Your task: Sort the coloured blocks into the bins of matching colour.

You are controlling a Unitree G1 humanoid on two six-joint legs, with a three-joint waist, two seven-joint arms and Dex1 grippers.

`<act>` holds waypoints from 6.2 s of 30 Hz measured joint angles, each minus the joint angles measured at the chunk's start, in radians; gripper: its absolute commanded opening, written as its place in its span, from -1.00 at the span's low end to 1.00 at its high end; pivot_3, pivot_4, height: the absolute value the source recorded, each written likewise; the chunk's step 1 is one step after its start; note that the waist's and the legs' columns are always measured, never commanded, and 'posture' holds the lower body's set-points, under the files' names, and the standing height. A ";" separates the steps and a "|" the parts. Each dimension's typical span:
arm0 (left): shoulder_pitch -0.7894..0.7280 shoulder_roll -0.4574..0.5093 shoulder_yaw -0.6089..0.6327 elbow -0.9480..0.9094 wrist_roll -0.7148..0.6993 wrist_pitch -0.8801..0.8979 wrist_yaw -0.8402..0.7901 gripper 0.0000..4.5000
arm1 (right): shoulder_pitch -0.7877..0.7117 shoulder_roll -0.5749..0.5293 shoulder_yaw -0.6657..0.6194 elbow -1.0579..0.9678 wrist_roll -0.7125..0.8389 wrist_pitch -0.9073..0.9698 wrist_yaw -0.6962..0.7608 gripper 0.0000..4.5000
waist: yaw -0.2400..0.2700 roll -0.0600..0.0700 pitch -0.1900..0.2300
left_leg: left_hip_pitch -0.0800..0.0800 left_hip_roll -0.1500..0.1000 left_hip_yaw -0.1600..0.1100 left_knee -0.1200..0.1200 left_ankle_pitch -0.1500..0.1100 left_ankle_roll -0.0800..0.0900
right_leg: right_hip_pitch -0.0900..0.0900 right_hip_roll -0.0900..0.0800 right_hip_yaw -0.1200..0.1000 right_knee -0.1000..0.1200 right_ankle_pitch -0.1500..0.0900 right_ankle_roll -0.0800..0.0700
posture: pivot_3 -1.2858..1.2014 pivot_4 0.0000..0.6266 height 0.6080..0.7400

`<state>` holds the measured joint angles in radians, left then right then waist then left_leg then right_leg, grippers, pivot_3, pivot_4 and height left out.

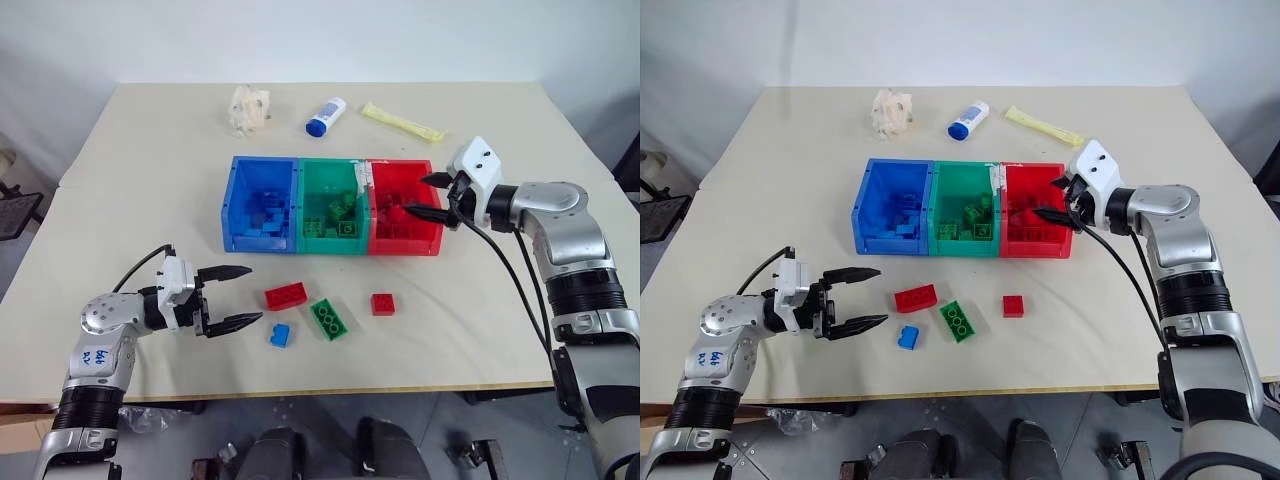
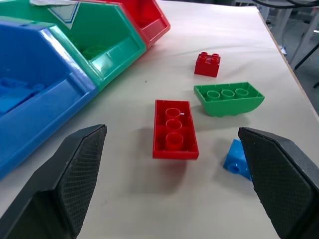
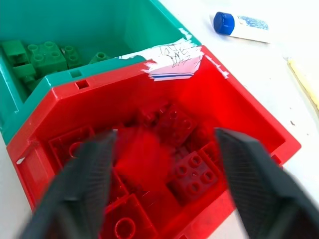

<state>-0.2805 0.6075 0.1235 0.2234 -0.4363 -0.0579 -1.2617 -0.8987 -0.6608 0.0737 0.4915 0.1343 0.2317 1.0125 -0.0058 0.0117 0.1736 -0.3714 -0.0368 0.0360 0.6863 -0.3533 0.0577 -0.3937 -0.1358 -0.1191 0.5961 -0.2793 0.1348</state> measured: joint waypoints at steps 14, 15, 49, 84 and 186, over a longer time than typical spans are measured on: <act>-0.056 -0.005 -0.006 0.144 -0.005 -0.097 -0.098 1.00 | 0.365 -0.228 -0.056 -0.378 0.123 0.084 0.239 0.97 | 0.007 0.000 0.000 | 0.000 0.000 0.000 0.002 0.000 0.001 | 0.002 -0.001 -0.001 0.000 0.000 0.000 | 0.03 -0.52 1.00; -0.063 -0.004 -0.007 0.154 -0.001 -0.107 -0.107 1.00 | 0.418 -0.259 -0.075 -0.408 0.128 0.083 0.253 0.97 | 0.010 0.000 0.000 | 0.000 0.000 0.000 0.002 0.000 0.001 | 0.002 0.000 -0.001 0.000 0.000 0.000 | 0.03 -0.52 1.00; 0.114 -0.020 -0.006 -0.060 -0.014 -0.058 -0.049 1.00 | 0.401 -0.080 0.186 -0.443 0.029 0.078 0.202 0.25 | 0.003 0.000 0.000 | 0.000 -0.001 -0.002 0.005 0.000 0.000 | 0.002 -0.003 0.002 0.001 0.000 0.000 | 0.03 -0.52 1.00; 0.000 -0.040 -0.020 0.069 -0.014 -0.098 -0.058 1.00 | 0.014 0.000 0.035 -0.106 -0.007 0.056 0.022 0.99 | 0.000 0.002 0.001 | 0.000 0.000 0.000 0.003 0.000 0.000 | 0.000 -0.001 -0.001 0.002 0.000 0.000 | 0.03 -0.52 1.00; 0.186 -0.003 0.033 -0.203 0.023 0.004 0.213 1.00 | 0.340 -0.069 0.026 -0.503 0.260 0.118 0.318 0.99 | -0.018 0.001 0.002 | 0.001 0.000 -0.001 0.000 -0.001 0.001 | 0.002 -0.003 0.005 0.000 0.000 -0.001 | 0.03 -0.52 1.00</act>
<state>-0.0944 0.6048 0.1566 0.0207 -0.4131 -0.0542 -1.0486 -0.5587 -0.7303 0.0996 -0.0115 0.3940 0.3498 1.3306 -0.0239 0.0123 0.1757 -0.3702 -0.0371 0.0347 0.6867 -0.3546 0.0587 -0.3922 -0.1385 -0.1144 0.5959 -0.2795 0.1343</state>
